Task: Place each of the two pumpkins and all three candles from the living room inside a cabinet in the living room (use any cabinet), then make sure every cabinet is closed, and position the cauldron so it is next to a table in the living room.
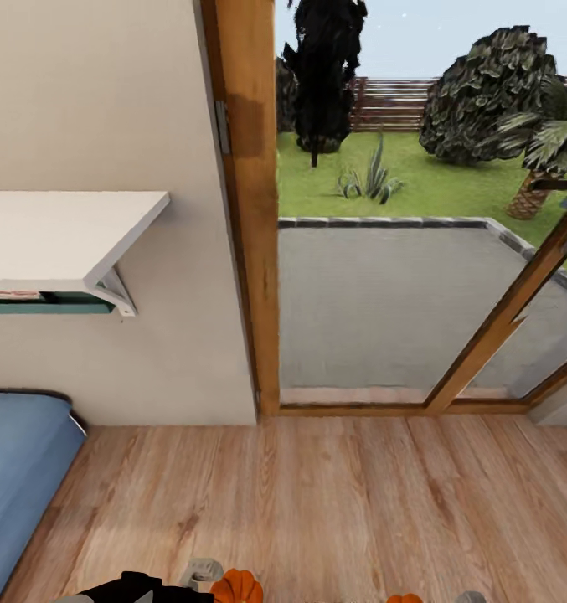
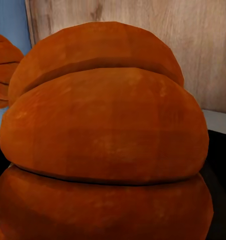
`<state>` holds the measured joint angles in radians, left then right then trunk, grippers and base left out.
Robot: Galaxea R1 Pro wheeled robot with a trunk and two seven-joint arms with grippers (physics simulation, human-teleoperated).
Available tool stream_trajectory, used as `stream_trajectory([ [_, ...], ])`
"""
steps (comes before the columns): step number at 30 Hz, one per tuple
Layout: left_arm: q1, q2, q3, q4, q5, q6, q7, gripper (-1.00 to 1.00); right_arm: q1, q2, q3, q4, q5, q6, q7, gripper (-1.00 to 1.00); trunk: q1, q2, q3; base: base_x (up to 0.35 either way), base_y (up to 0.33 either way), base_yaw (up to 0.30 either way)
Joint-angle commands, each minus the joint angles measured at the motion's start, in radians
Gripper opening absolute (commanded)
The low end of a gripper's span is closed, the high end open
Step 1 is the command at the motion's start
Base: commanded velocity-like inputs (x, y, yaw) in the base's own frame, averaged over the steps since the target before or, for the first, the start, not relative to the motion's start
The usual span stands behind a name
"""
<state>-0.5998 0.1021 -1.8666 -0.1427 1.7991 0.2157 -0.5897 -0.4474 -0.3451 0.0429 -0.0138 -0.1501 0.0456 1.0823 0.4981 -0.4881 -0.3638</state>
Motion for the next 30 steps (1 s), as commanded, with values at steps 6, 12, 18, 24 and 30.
stream_trajectory([
  [6,0.0,0.001,0.0,0.0,-0.001,-0.001,0.002,-1.0,0.0,0.0,0.0,0.0,0.0,0.0,-0.001,-1.0,-0.023,0.042,0.019,0.0,0.0,-0.276],
  [12,0.0,-0.001,0.0,-0.001,-0.001,0.0,0.002,-1.0,0.0,0.0,0.0,0.0,0.001,-0.001,-0.001,-1.0,-0.046,0.084,0.038,0.0,0.0,-0.276],
  [18,0.0,-0.002,0.0,-0.001,-0.001,0.001,0.002,-1.0,0.0,0.009,0.0,0.0,0.001,-0.001,-0.001,-1.0,-0.048,0.088,0.039,0.0,0.0,-0.277],
  [24,0.0,0.0,0.0,0.001,-0.002,0.001,0.002,-1.0,0.0,0.011,0.0,0.0,0.002,-0.001,-0.001,-1.0,-0.048,0.088,0.039,0.0,0.0,-0.277],
  [30,0.0,0.0,0.0,0.002,-0.003,0.001,0.002,-1.0,0.0,0.011,0.0,0.0,0.001,-0.001,-0.001,-1.0,-0.048,0.088,0.039,0.0,0.0,-0.278],
])
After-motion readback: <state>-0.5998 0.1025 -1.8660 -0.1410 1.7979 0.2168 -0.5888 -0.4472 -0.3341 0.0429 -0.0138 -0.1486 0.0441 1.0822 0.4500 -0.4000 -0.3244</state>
